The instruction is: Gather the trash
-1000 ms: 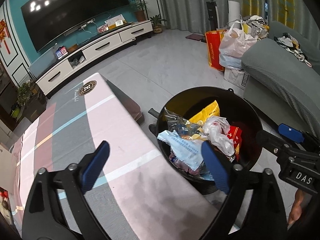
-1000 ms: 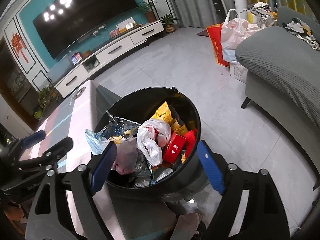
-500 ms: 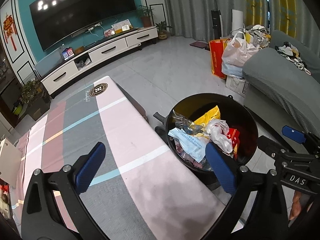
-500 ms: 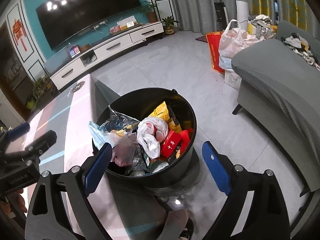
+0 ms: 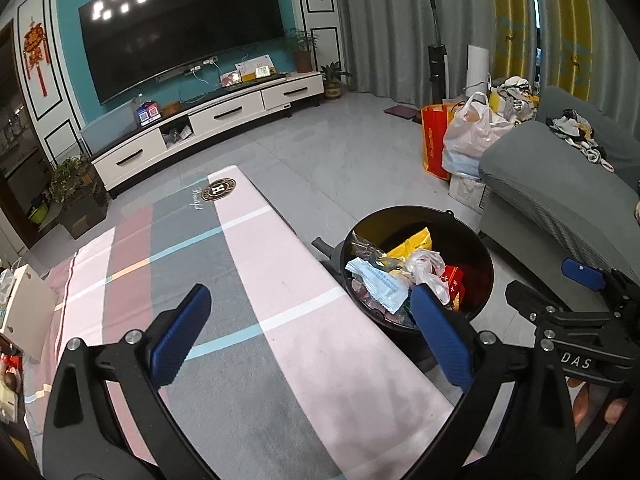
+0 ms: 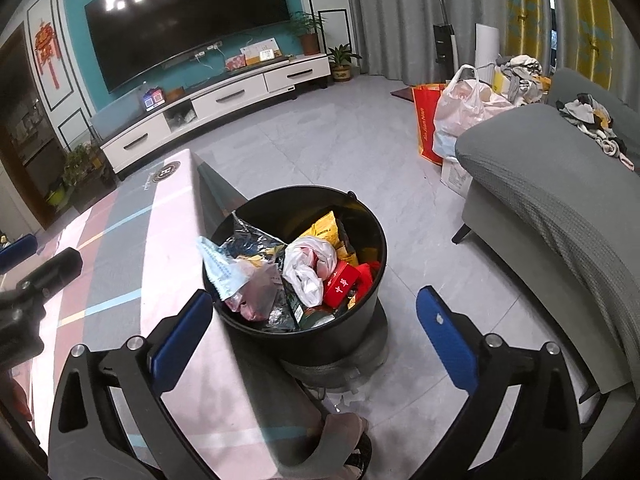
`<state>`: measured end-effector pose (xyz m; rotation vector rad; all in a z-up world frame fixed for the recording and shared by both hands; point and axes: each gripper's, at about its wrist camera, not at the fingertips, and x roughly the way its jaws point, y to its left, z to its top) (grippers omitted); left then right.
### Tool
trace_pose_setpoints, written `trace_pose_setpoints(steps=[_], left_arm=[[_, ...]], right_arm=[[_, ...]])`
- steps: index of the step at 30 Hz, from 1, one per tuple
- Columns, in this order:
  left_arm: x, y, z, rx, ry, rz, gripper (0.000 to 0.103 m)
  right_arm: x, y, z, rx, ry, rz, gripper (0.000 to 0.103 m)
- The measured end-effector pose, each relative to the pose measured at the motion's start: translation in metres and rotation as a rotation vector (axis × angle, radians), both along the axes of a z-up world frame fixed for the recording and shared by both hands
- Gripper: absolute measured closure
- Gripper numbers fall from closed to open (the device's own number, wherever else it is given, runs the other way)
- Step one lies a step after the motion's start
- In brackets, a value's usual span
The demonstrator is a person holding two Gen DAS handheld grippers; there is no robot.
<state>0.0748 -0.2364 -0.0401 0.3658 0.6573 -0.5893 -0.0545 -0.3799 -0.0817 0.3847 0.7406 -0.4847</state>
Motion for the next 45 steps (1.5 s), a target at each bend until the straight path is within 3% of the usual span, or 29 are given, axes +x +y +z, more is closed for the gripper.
trace_pose_setpoints(steps=[10,15,17,25,30,36,45], left_arm=[[-0.019,0.025,0.028,-0.023,-0.009,0.052,0.003],[-0.030,0.040,0.040,-0.056,0.024,0.071,0.003],[-0.037,0.044,0.043,-0.024,-0.003,0.104,0.003],[-0.058,0.065,0.056,-0.040,-0.030,0.112,0.003],[-0.070,0.075,0.062,-0.021,-0.083,0.147,0.003],[-0.072,0.087,0.062,-0.036,-0.061,0.159,0.003],[-0.074,0.093,0.056,-0.037,-0.028,0.165,0.003]], right_arm=[[-0.014,0.018,0.017,-0.036,0.017,0.000,0.003],[-0.024,0.030,0.028,-0.040,0.007,0.017,0.003],[-0.027,0.034,0.032,-0.044,0.002,0.024,0.003],[-0.034,0.057,0.047,-0.070,0.002,0.064,0.003],[-0.043,0.071,0.064,-0.098,-0.026,0.074,0.003],[-0.048,0.085,0.075,-0.135,-0.047,0.084,0.003],[-0.042,0.090,0.068,-0.129,-0.019,0.093,0.003]])
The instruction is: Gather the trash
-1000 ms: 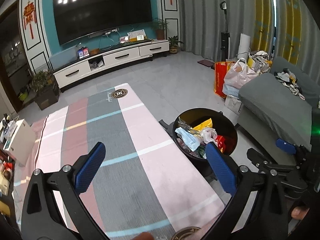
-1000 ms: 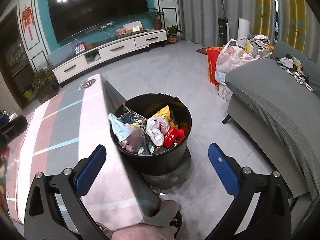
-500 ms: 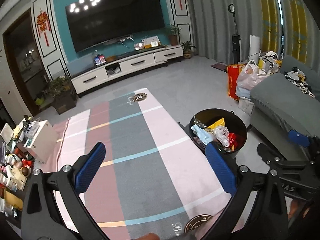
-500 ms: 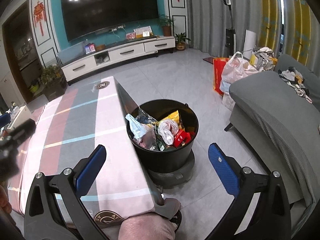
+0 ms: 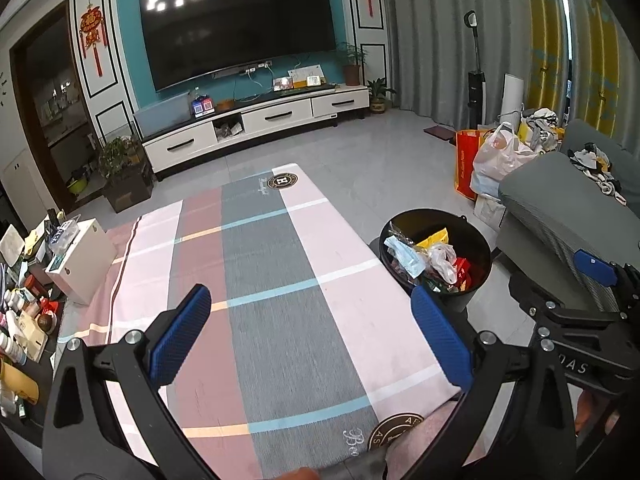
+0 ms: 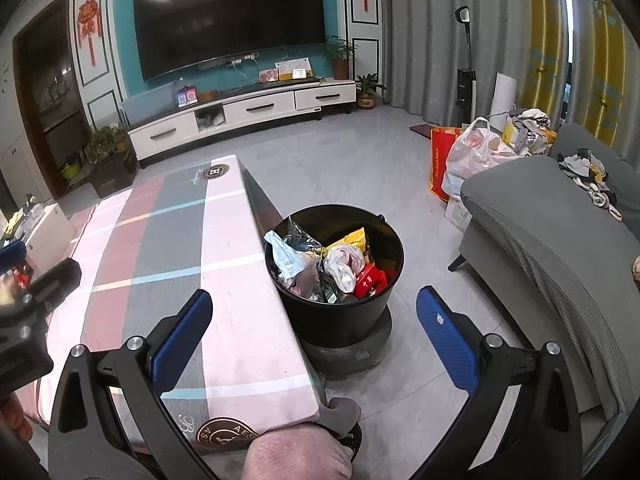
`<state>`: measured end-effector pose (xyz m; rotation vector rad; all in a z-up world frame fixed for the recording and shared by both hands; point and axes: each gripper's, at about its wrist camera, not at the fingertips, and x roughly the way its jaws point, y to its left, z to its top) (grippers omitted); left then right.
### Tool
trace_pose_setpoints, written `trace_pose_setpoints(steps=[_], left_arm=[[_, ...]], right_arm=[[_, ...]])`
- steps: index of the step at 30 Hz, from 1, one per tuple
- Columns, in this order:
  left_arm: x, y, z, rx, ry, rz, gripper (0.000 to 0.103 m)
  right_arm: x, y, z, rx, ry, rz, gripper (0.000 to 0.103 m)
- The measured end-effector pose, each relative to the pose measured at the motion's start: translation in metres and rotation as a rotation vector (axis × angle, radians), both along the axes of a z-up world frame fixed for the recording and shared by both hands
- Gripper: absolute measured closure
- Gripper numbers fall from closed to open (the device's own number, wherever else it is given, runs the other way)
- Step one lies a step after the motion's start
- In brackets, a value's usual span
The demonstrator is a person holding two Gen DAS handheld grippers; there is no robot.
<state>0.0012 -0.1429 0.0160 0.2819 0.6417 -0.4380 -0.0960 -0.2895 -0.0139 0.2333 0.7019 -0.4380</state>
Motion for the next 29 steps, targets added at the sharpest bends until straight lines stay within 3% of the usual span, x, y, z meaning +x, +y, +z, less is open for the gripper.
trace_pose_setpoints(steps=[29], left_arm=[[0.0026,-0.0030,-0.0075,0.012,0.025,-0.003,0.003]], right_arm=[[0.0007,-0.0019,-0.0049,0.012,0.005,0.004,0.003]])
